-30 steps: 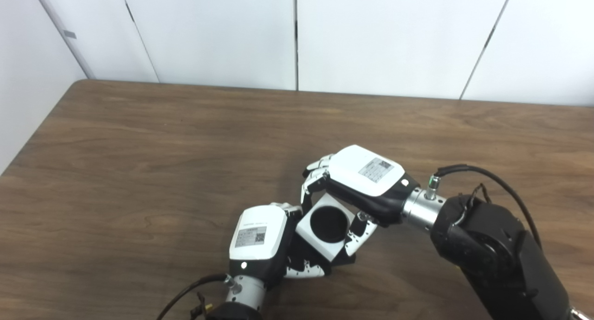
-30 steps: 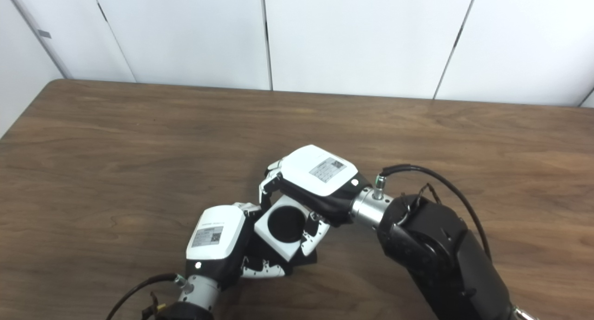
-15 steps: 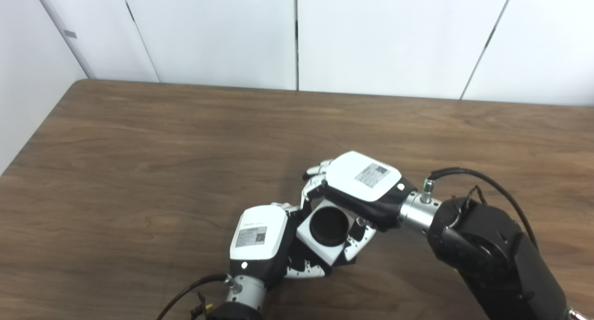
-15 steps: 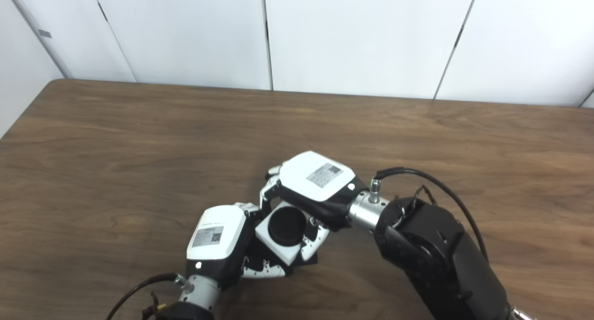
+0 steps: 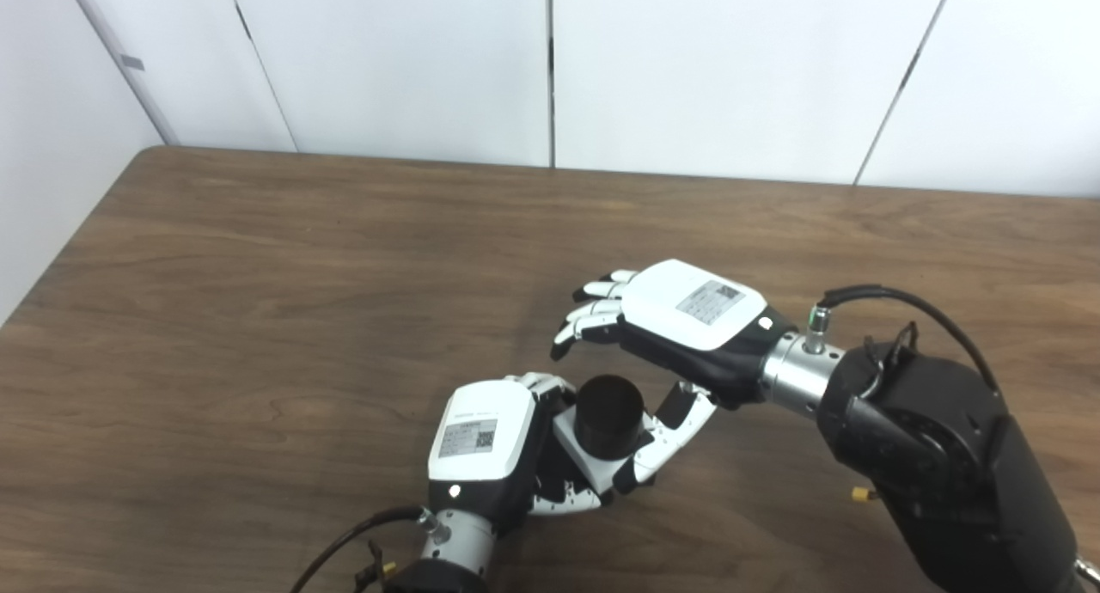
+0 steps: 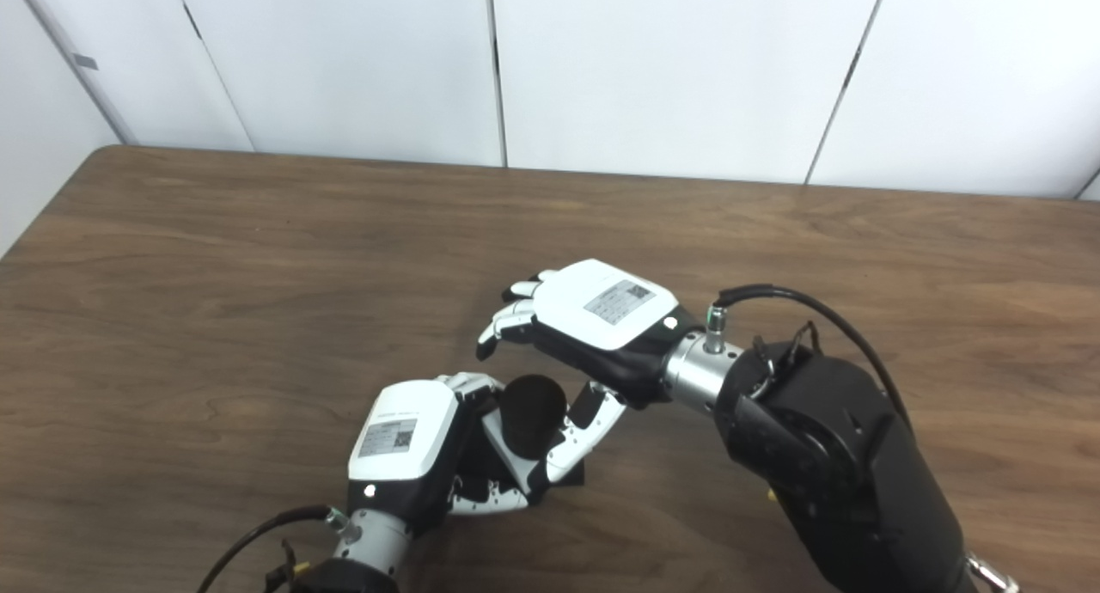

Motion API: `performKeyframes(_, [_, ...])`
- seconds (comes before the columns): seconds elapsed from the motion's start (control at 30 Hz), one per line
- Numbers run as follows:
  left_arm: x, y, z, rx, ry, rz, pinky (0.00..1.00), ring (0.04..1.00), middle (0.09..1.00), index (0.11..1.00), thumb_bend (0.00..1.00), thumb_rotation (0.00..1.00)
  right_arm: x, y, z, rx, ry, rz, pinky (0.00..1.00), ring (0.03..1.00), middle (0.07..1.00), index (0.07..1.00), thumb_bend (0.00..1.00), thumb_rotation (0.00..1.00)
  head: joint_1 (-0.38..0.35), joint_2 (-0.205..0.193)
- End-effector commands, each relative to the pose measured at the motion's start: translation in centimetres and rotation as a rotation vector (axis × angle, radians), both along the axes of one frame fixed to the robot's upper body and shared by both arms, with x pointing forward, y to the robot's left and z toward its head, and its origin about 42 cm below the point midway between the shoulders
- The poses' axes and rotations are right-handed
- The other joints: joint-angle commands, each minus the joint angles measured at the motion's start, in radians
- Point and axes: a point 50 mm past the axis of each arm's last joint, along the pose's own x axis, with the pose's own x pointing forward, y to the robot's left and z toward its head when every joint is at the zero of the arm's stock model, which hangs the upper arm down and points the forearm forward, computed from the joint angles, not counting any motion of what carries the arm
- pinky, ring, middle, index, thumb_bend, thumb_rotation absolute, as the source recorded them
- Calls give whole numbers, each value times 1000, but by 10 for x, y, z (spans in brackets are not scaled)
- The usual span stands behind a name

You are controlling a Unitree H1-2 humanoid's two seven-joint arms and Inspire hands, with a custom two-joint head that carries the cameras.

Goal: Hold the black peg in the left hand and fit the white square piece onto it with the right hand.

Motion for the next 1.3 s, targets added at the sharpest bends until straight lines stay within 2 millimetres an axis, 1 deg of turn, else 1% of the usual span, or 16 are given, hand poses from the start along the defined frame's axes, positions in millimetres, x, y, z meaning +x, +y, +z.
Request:
performKeyframes(0.0, [-9, -16, -16, -80, 100, -46, 736, 799, 842, 906, 962, 258, 0, -1, 20, 30, -68, 6, 943, 930, 835, 764, 1000, 528, 3, -1])
performKeyframes(0.03, [-8, -14, -15, -99, 89, -33, 728, 794, 848, 920, 985, 270, 0, -2, 20, 36, -67, 4, 943, 930, 833, 761, 1000, 532, 3, -2])
performKeyframes(0.1, [-7, -9, -13, -154, 90, -11, 735, 802, 866, 946, 998, 301, 0, -4, 20, 47, -64, -1, 943, 928, 830, 756, 1000, 528, 4, -3])
performKeyframes(0.17, [-4, -2, -10, -205, 112, 4, 768, 837, 900, 988, 1000, 335, 0, -5, 20, 54, -61, -8, 947, 930, 831, 760, 1000, 527, 2, -5])
performKeyframes(0.23, [-2, 5, -4, -255, 126, 9, 770, 854, 909, 999, 1000, 361, 1, -7, 21, 61, -64, -19, 946, 932, 830, 765, 1000, 530, -1, -7])
performKeyframes(0.37, [1, 16, 6, -327, 140, -13, 756, 861, 902, 1000, 1000, 388, 2, -11, 21, 67, -71, -48, 951, 930, 825, 764, 1000, 532, -5, -11])
performKeyframes(0.53, [3, 29, 16, -427, 182, -57, 747, 875, 920, 1000, 1000, 392, 2, -14, 20, 69, -73, -68, 955, 932, 826, 762, 1000, 531, -4, -17])
performKeyframes(0.6, [3, 35, 21, -483, 206, -81, 799, 920, 960, 1000, 1000, 378, 2, -16, 20, 73, -73, -78, 952, 929, 824, 759, 1000, 530, -4, -19])
performKeyframes(0.67, [3, 45, 26, -514, 217, -109, 840, 952, 988, 1000, 1000, 393, 3, -19, 20, 85, -71, -93, 948, 926, 823, 758, 1000, 526, -4, -21])
performKeyframes(0.8, [-1, 65, 37, -574, 225, -138, 840, 951, 994, 1000, 1000, 432, 5, -31, 18, 107, -59, -130, 935, 918, 820, 758, 1000, 527, -10, -24])
performKeyframes(0.87, [-3, 76, 42, -590, 221, -136, 859, 947, 993, 1000, 1000, 421, 7, -43, 16, 112, -40, -164, 929, 923, 826, 769, 1000, 513, -13, -24])
performKeyframes(0.93, [-4, 87, 44, -604, 222, -121, 856, 945, 995, 1000, 1000, 390, 7, -54, 15, 116, -20, -201, 939, 932, 831, 774, 1000, 484, -22, -26])
performKeyframes(1.0, [-4, 96, 44, -617, 225, -98, 882, 967, 1000, 1000, 1000, 323, 8, -63, 14, 116, -13, -229, 955, 941, 839, 783, 1000, 480, -29, -27])
performKeyframes(1.03, [-3, 99, 43, -617, 225, -89, 887, 969, 1000, 1000, 1000, 313, 8, -67, 14, 118, -14, -241, 956, 942, 839, 781, 1000, 480, -30, -27])
performKeyframes(1.17, [-1, 106, 42, -600, 230, -81, 915, 984, 1000, 1000, 1000, 264, 9, -74, 16, 124, -24, -269, 964, 948, 842, 778, 1000, 479, -28, -31])
performKeyframes(1.27, [1, 105, 41, -599, 232, -91, 916, 981, 995, 1000, 1000, 268, 10, -76, 16, 124, -38, -275, 956, 941, 834, 775, 1000, 483, -25, -34])
